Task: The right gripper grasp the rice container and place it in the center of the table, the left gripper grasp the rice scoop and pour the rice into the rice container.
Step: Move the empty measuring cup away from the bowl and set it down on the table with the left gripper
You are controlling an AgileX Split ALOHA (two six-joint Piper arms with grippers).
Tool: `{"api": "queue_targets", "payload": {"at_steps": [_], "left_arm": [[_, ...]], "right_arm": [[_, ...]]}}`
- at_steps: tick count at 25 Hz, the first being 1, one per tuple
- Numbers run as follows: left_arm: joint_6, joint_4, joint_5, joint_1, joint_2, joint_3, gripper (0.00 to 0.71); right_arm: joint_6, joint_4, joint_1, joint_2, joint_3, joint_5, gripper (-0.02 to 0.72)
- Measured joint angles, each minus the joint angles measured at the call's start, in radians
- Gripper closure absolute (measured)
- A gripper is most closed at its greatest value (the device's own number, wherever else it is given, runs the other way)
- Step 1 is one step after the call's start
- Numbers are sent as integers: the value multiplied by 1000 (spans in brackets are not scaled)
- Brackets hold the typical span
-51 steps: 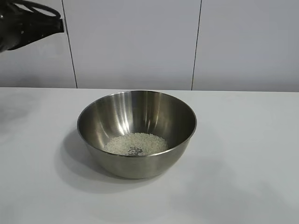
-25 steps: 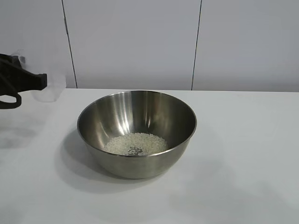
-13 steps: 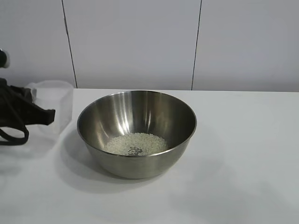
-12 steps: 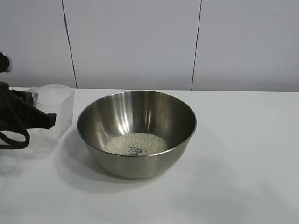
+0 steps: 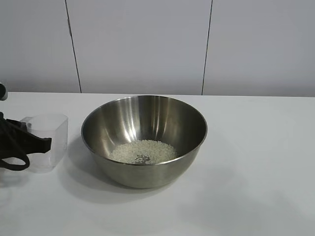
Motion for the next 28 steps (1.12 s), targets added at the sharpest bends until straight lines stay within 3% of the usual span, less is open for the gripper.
{"api": "queue_targets", "payload": {"at_steps": [5, 12, 19, 28], "left_arm": [[-2, 50, -1, 2, 0, 0, 674], [-2, 56, -9, 2, 0, 44, 474], [-3, 54, -12, 2, 0, 117, 364], [-2, 54, -16, 2, -2, 211, 119]], "right_arm": [[0, 0, 0, 0, 0, 0, 188], [0, 0, 0, 0, 0, 0, 188], [0, 0, 0, 0, 0, 0, 188], [0, 0, 0, 0, 0, 0, 188]]}}
